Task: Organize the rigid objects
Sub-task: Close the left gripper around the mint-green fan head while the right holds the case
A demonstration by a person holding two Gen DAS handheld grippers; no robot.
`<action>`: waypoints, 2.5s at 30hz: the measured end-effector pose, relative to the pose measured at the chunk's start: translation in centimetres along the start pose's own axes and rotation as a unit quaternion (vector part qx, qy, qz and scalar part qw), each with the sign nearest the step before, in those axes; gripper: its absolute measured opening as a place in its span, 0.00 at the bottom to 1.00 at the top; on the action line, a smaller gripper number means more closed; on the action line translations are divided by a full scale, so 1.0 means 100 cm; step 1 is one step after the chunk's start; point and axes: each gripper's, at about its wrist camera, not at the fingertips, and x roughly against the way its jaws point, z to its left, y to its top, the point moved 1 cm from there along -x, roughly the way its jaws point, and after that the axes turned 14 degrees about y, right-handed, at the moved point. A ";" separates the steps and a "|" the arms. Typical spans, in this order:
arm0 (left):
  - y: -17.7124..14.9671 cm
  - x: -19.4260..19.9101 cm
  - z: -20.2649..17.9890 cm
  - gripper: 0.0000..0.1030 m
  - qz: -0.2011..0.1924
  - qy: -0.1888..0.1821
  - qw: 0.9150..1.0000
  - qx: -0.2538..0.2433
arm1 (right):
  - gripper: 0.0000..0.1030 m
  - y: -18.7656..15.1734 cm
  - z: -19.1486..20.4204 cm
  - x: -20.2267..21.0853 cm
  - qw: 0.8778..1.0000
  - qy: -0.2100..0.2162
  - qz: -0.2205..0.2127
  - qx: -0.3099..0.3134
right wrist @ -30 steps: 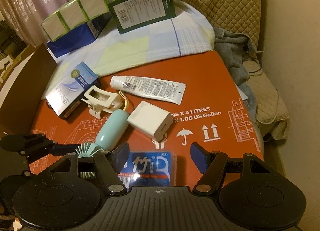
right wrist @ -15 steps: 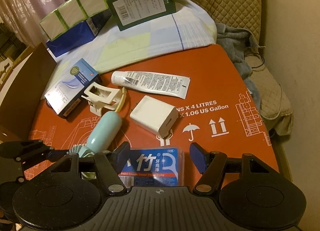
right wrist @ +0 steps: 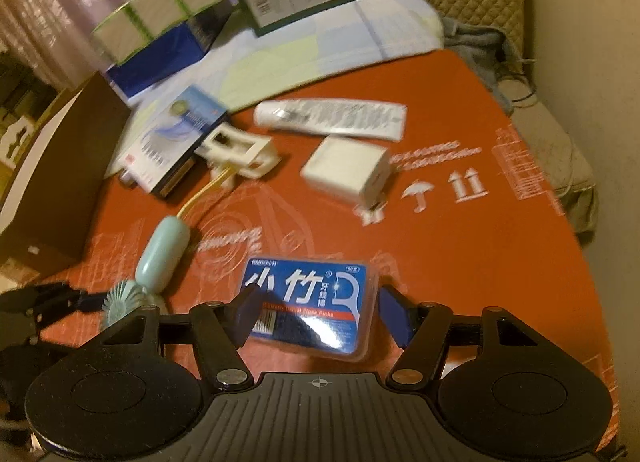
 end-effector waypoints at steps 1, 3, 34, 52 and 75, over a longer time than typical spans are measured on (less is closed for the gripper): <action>-0.002 0.001 0.004 0.59 0.001 0.001 1.000 0.002 | 0.61 -0.003 0.004 -0.001 1.000 0.002 0.004 0.003; -0.006 0.003 0.010 0.59 0.003 0.005 1.000 0.004 | 0.61 -0.007 0.013 -0.005 1.000 0.008 0.015 0.007; -0.064 0.035 0.080 0.59 0.020 0.075 0.990 0.117 | 0.61 -0.025 0.128 -0.057 0.965 0.056 0.112 0.232; -0.061 0.033 0.075 0.60 0.033 0.117 0.977 0.177 | 0.56 -0.029 0.136 -0.095 0.937 0.045 0.136 0.317; -0.051 0.047 0.076 0.58 0.028 0.129 0.970 0.203 | 0.53 -0.019 0.138 -0.106 0.941 0.052 0.127 0.310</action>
